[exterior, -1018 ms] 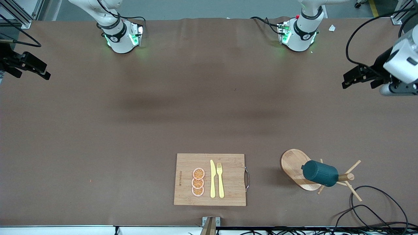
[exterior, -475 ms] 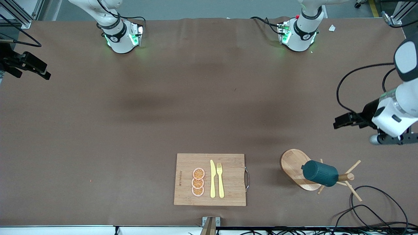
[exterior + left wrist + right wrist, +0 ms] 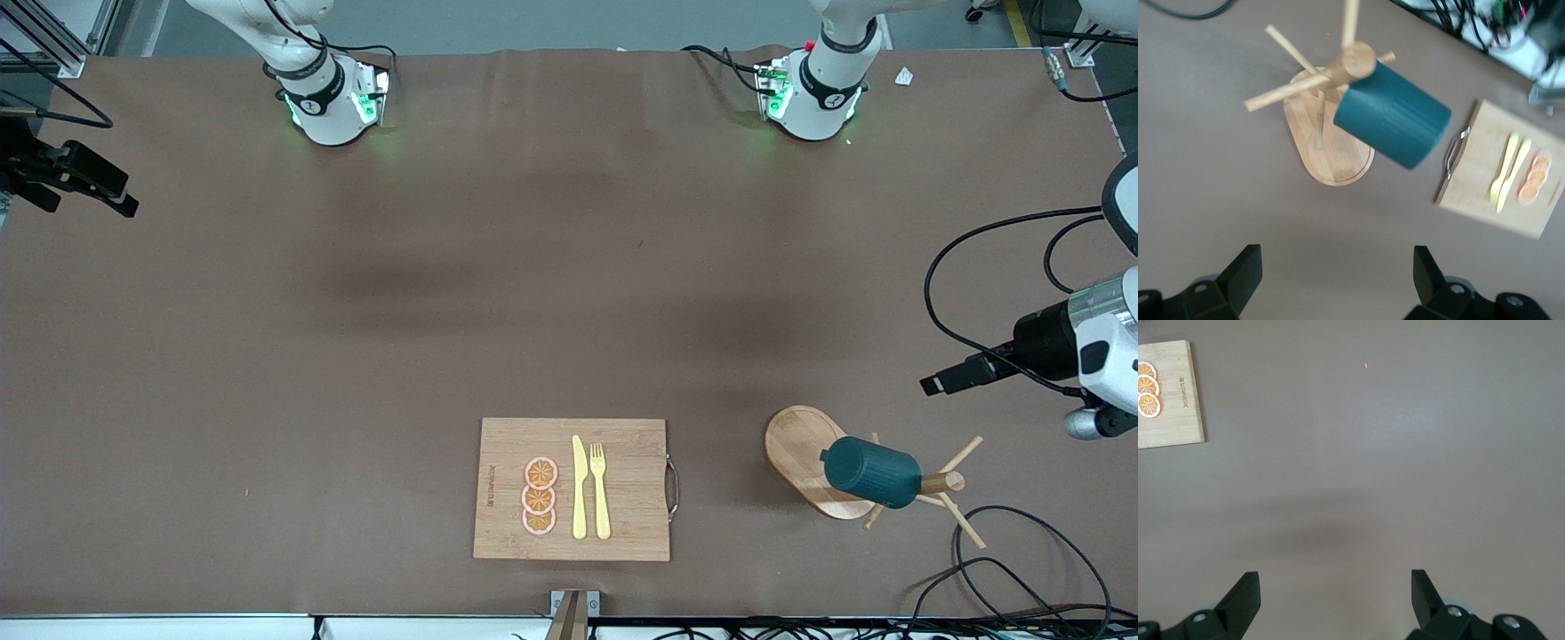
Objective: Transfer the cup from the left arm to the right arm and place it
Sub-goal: 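Move the left gripper toward the teal mug on the wooden stand, then close the left gripper around the teal mug body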
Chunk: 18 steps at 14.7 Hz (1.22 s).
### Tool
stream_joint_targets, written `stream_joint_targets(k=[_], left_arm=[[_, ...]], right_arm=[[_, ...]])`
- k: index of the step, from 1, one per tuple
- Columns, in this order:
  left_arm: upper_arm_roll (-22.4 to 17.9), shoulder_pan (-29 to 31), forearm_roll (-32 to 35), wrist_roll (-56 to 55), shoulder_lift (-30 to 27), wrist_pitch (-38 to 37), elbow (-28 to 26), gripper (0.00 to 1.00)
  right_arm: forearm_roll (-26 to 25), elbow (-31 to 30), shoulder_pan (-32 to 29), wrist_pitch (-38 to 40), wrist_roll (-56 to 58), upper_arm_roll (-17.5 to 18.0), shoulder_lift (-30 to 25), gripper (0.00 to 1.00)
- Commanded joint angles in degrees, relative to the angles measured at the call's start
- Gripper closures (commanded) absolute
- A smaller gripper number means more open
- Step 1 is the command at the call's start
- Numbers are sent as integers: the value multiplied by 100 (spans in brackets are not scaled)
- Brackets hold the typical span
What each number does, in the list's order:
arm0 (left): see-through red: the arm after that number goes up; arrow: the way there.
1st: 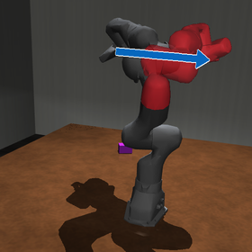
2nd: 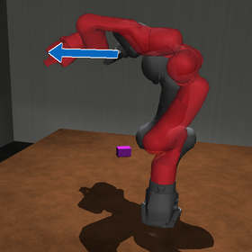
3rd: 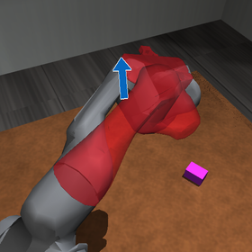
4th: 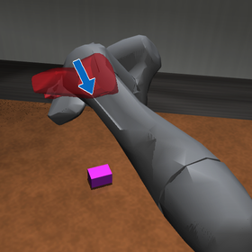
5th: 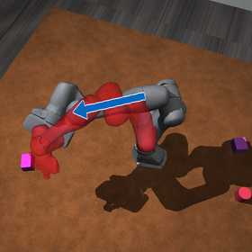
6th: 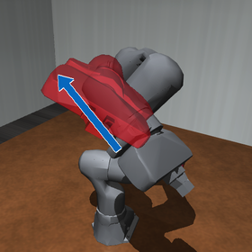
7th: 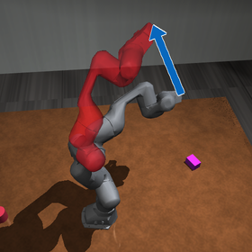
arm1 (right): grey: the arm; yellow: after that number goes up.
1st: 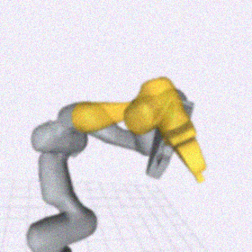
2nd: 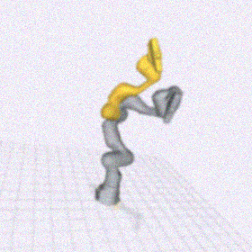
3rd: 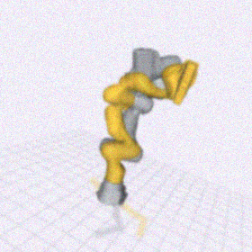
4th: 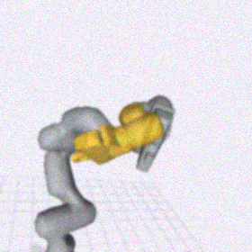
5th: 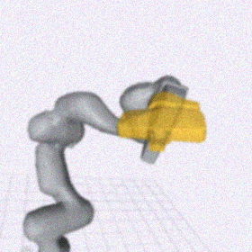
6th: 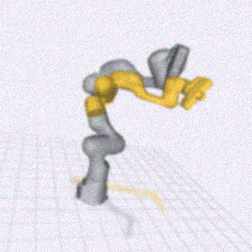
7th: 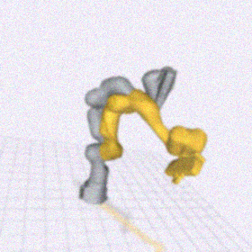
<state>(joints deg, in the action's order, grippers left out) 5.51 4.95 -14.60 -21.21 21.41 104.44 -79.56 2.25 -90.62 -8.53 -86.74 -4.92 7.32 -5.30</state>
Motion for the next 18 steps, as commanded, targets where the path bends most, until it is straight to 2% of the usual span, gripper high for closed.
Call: stream_joint_targets(k=[1,5,8,10,14,18], left_arm=[[-41,-47,-86,-830,178,242,134,0],[-23,-152,-139,-2654,503,743,143,0],[20,-187,-157,-3598,723,1164,152,0],[38,-196,-392,-4029,847,1639,152,0],[65,-205,-779,-4662,1031,1869,160,0],[65,-214,-1026,-4734,1181,2114,160,0]], right_arm=[[39,-26,-61,34,27,42,-50,0],[39,-26,-61,34,27,33,-50,0],[39,-26,-61,43,27,33,-50,0],[39,-26,-69,43,27,33,-50,0],[39,-26,-61,43,27,42,-50,0],[39,-26,-61,43,27,33,-50,0]])
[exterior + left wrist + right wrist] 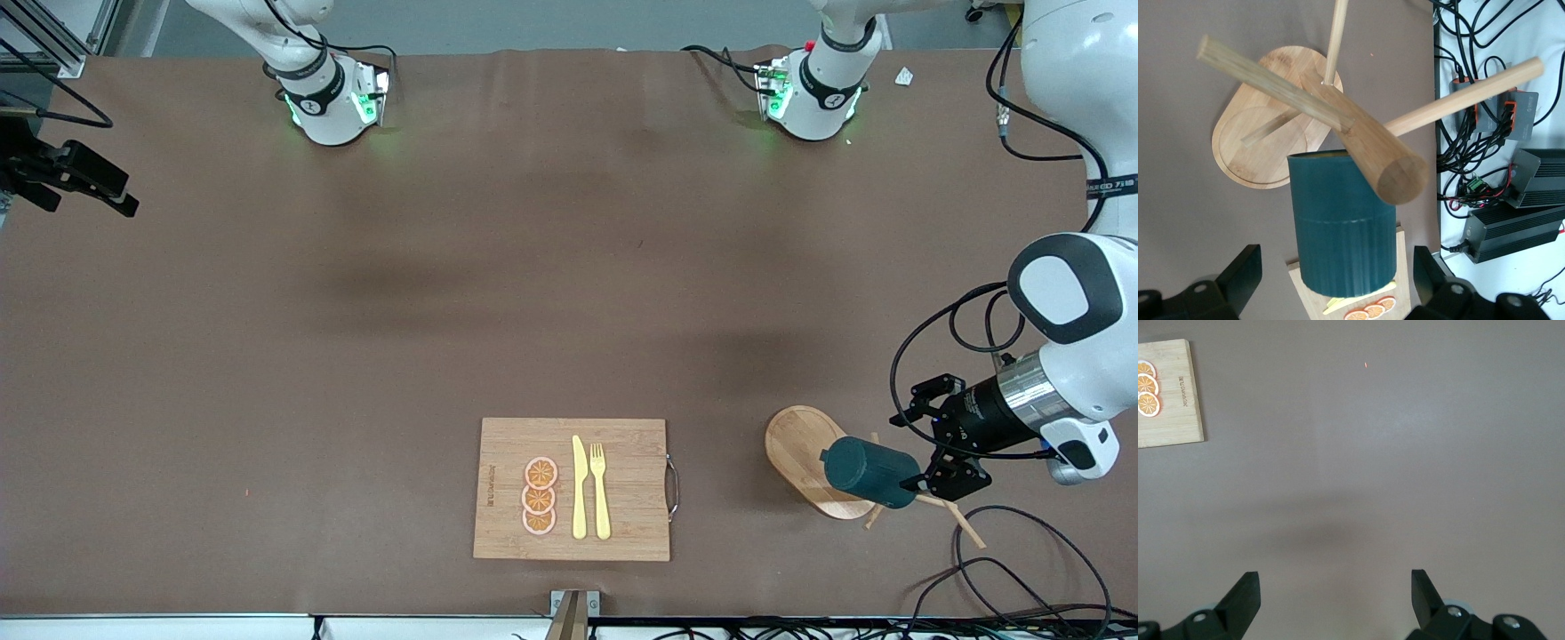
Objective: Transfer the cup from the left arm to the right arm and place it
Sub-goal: 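Close the left gripper around the teal mug body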
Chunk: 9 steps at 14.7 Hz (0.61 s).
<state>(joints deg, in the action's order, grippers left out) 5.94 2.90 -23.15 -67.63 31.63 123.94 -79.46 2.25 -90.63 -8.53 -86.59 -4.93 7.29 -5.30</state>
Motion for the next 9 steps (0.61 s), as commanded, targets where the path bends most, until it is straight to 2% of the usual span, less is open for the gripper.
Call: stream_joint_targets(k=[1,8,9], left_arm=[[21,-18,-276,-109,246,305,141,0],[30,-159,-321,-101,414,543,141,1],[30,-159,-382,-92,432,578,132,4]], right_arm=[[39,-25,-61,28,27,44,-50,0],[39,-25,-69,46,27,35,-50,0],[39,-25,-61,46,27,35,-50,0]])
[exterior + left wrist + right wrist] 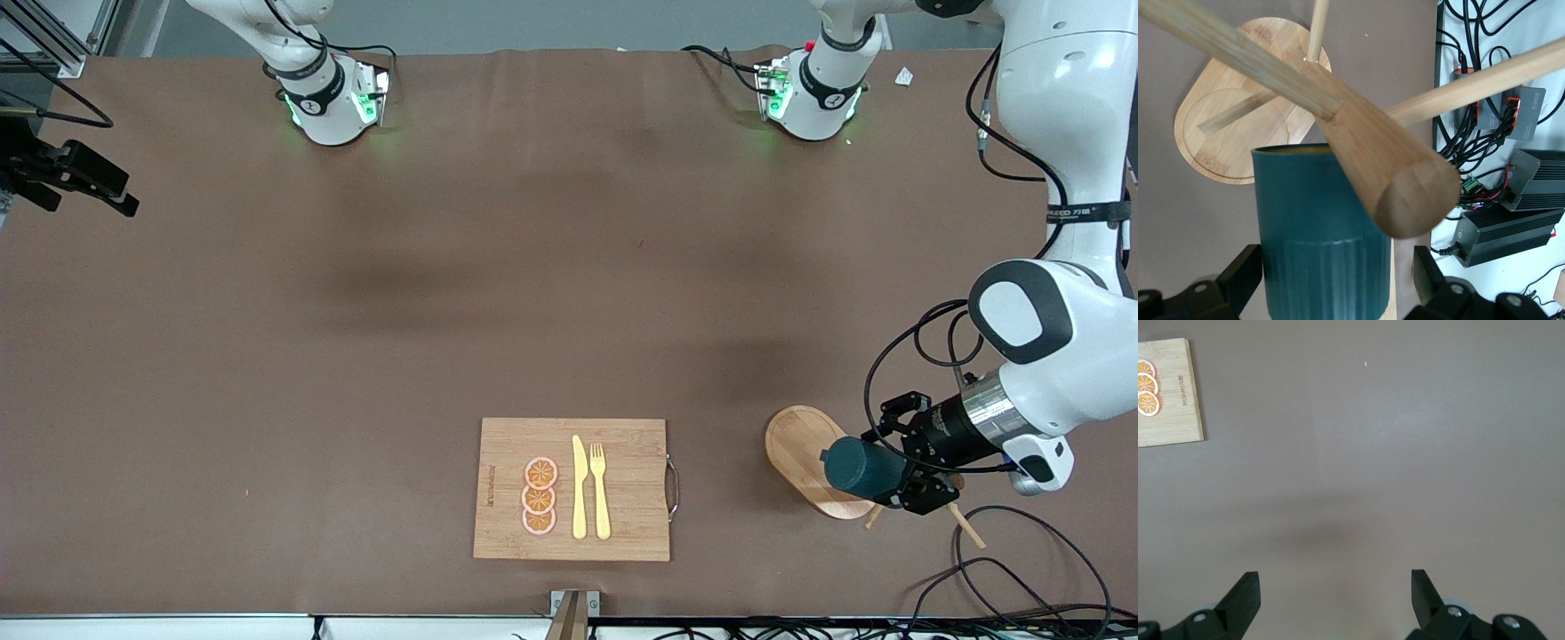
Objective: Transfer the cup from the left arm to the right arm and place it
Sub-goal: 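Close the left gripper around the teal mug body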
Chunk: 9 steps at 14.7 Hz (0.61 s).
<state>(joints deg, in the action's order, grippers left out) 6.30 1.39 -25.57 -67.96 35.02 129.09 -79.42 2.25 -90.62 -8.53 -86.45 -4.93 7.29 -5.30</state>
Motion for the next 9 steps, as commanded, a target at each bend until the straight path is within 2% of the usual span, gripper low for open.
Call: stream_joint_targets(k=[1,6,9], left_arm=[[-6,-7,-193,-51,110,81,129,7],[-6,-7,-220,19,145,81,111,10],[-6,-7,-211,19,145,81,111,19]], right_arm=[[39,-25,-61,32,27,36,-50,0],[39,-25,-69,32,27,44,-50,0],[39,-25,-69,41,27,36,-50,0]])
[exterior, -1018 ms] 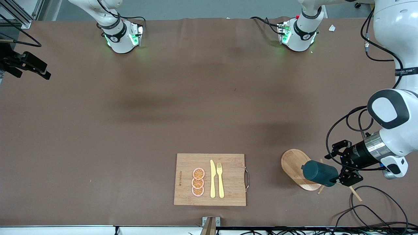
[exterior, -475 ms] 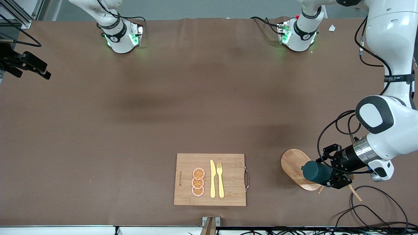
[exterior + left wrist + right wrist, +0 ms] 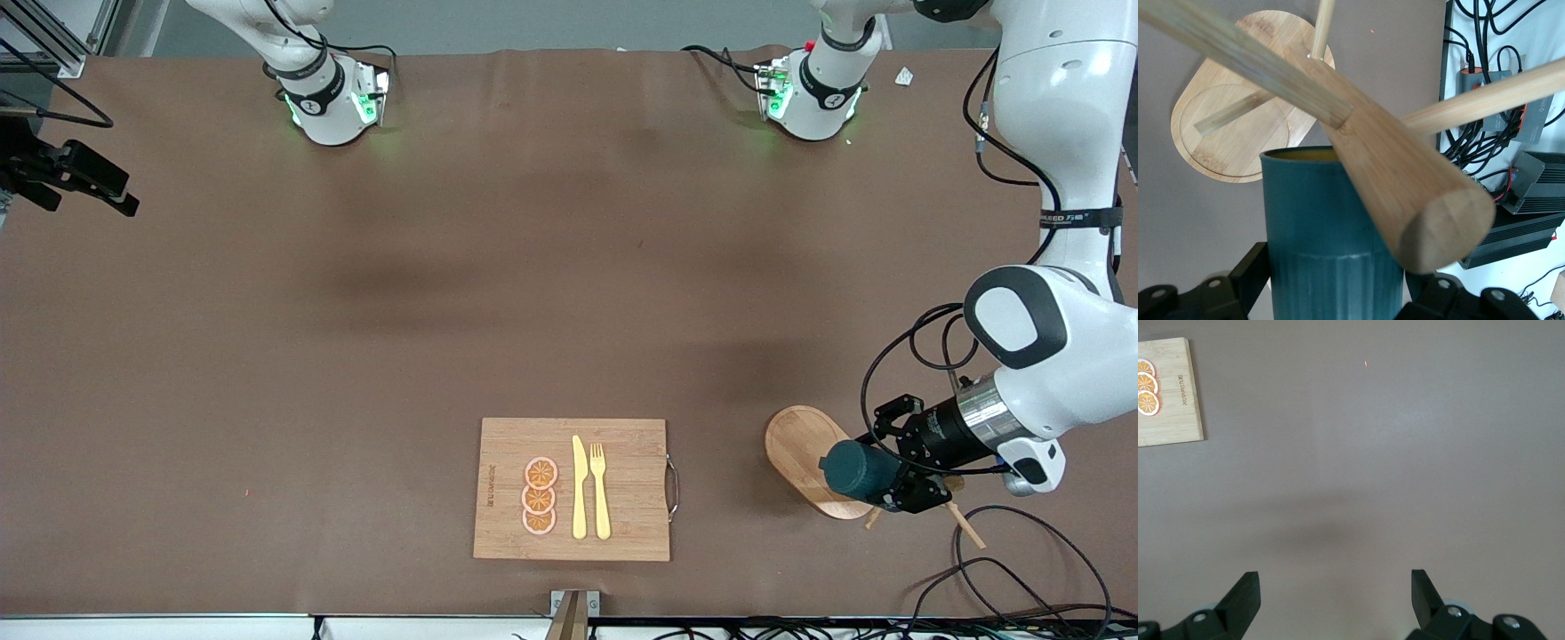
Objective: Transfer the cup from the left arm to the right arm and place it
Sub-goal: 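Close the left gripper around the teal mug body, then lift the teal mug off the stand with the left gripper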
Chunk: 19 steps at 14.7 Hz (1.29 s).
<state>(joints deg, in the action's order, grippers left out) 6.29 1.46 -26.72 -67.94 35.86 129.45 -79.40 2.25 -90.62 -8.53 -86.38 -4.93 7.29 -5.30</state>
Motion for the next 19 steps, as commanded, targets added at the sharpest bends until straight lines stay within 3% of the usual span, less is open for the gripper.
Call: stream_joint_targets(k=[1,3,12,16,19], left_arm=[[-5,-14,-105,9,61,45,100,23],[4,-32,-96,-17,35,36,100,28],[294,-67,-17,-35,-334,-245,91,28],[285,-479,1,-393,-554,-421,91,29],[294,-988,753,-1122,-607,-421,109,29]], right_arm=[[39,-25,-69,25,27,36,-50,0],[39,-25,-69,25,27,36,-50,0],[39,-26,-69,34,27,36,-50,0],[39,-34,-70,34,27,36,-50,0],[39,-34,-78,34,27,36,-50,0]])
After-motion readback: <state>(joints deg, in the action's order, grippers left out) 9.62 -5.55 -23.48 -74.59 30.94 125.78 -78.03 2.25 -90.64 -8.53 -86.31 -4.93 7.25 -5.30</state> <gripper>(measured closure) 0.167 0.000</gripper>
